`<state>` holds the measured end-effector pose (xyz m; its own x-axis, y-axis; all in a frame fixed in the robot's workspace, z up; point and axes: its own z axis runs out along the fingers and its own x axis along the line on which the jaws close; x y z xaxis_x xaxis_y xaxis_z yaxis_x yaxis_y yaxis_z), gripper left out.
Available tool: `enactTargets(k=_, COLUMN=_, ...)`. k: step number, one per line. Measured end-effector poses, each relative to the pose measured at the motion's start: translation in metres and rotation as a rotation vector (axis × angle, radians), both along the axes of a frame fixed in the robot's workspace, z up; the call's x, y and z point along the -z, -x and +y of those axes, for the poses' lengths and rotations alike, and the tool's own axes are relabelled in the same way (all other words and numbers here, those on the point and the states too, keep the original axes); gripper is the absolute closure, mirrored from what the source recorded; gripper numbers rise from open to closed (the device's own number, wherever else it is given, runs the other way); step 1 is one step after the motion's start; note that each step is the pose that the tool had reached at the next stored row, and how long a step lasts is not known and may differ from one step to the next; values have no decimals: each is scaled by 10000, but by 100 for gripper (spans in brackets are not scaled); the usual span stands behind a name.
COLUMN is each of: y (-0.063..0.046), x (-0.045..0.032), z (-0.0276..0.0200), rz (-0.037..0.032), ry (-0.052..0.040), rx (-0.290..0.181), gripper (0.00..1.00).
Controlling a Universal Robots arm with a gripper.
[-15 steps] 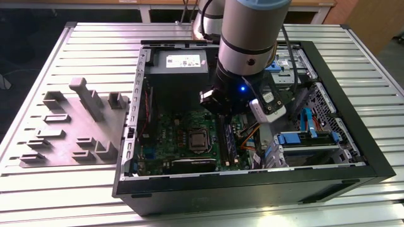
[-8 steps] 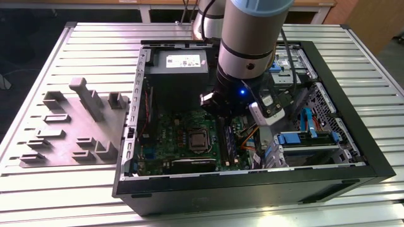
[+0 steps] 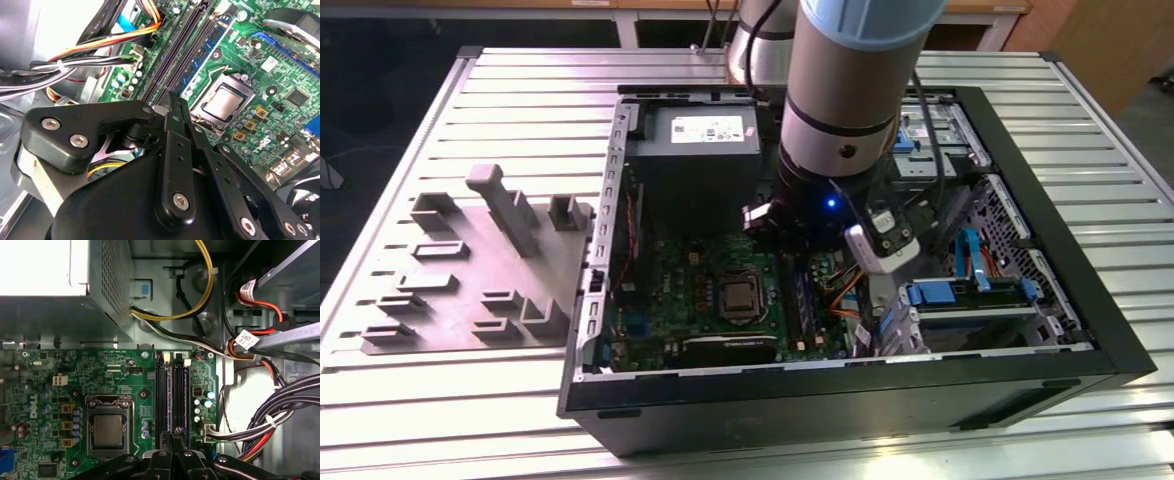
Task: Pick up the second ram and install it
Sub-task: 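Insert the second ram into the second slot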
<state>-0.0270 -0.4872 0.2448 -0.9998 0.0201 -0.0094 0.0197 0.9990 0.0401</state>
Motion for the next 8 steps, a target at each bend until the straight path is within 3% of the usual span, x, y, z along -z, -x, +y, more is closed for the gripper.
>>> enactTargets(k=8, y=0, x=52, z=-8, rz=0, ry=1, rx=1, gripper=89)
